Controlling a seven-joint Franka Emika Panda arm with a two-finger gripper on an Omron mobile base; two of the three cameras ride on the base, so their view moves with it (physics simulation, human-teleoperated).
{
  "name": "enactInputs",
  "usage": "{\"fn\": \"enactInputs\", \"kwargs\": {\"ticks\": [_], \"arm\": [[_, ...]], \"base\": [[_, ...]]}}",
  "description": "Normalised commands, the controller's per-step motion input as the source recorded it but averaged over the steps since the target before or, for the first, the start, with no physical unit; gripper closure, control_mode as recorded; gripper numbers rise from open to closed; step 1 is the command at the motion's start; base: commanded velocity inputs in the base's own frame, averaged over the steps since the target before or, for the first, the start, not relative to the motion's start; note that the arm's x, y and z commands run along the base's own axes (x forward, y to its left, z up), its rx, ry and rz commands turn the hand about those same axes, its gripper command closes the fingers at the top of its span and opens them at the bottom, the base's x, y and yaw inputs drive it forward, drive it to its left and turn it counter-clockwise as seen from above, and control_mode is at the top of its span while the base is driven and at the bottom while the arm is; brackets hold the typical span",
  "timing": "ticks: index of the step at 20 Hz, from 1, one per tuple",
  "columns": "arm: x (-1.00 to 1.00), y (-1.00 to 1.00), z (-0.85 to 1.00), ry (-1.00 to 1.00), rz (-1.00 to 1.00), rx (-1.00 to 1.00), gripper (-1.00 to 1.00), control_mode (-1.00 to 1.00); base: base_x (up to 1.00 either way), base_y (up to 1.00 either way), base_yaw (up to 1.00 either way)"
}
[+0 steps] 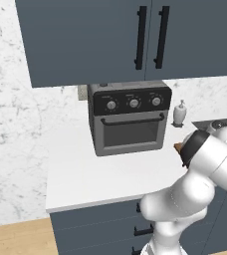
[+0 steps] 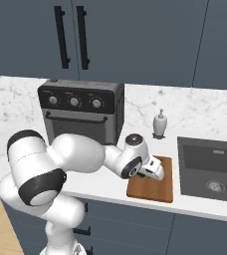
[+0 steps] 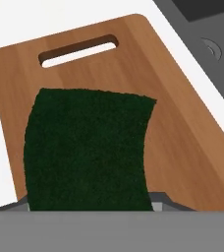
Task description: Pick up the sponge from the counter and clean the cutting board by briefly scrubbing or pressing down on the cutting board. Once finished, release the sponge.
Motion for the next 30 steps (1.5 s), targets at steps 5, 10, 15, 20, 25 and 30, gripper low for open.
{"fn": "enactInputs", "kwargs": {"ticks": [5,10,15,20,25,30], "arm": [[-0.06,-0.61,0.0,0.03,0.0,0.0,1.0,-1.0],[0.0,-0.49,0.0,-0.01,0.0,0.0,1.0,-1.0],[0.07,-0.04,0.0,-0.15,-0.01,0.0,1.0,-1.0],[0.16,0.0,-0.01,-0.19,-0.04,0.02,1.0,-1.0],[0.05,0.04,-0.01,-0.05,-0.02,0.01,1.0,-1.0],[0.02,0.19,0.0,0.02,0.0,0.02,1.0,-1.0]], "base": [[0.0,0.0,0.0],[0.0,0.0,0.0],[0.0,0.0,0.0],[0.0,0.0,0.0],[0.0,0.0,0.0],[0.0,0.0,0.0]]}}
